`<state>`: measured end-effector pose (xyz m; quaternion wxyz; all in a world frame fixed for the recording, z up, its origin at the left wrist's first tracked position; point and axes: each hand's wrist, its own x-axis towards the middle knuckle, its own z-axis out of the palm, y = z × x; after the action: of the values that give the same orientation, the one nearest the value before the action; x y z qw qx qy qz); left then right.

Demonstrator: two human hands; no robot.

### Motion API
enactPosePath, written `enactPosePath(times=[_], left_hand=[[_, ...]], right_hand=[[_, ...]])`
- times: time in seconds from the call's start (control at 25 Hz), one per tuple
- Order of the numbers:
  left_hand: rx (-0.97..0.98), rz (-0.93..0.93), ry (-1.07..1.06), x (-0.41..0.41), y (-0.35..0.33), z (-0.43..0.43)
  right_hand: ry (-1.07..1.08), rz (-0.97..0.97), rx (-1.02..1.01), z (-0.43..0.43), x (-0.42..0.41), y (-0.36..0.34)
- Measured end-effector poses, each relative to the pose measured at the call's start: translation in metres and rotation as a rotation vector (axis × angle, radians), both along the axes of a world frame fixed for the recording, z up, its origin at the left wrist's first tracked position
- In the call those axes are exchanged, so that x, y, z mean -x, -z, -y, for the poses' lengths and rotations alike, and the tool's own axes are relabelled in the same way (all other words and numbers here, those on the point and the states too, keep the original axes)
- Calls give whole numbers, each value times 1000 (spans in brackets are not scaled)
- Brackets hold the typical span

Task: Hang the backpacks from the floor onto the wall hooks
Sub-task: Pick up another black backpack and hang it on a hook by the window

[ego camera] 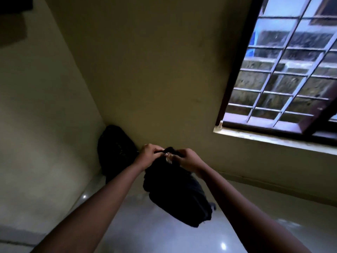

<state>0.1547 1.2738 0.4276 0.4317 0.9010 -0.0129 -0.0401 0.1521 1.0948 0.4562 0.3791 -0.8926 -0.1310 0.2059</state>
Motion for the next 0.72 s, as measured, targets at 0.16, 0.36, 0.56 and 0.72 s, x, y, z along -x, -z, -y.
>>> enactPosePath(times=[0.16,0.36,0.56,0.72], left_hand=[[101,178,-151,-14,-43,7],[29,467,-285,-31,-114,14],[19,735,-352,-66,-197,6],[-52,915,-352,-114,-263,-4]], right_hand=[[35,137,-61,9,-19,-48],[222,213,-444,7,-45,-94],[284,435,-649,-27,-98,-159],[322,609,-692,-47,-152,-223]])
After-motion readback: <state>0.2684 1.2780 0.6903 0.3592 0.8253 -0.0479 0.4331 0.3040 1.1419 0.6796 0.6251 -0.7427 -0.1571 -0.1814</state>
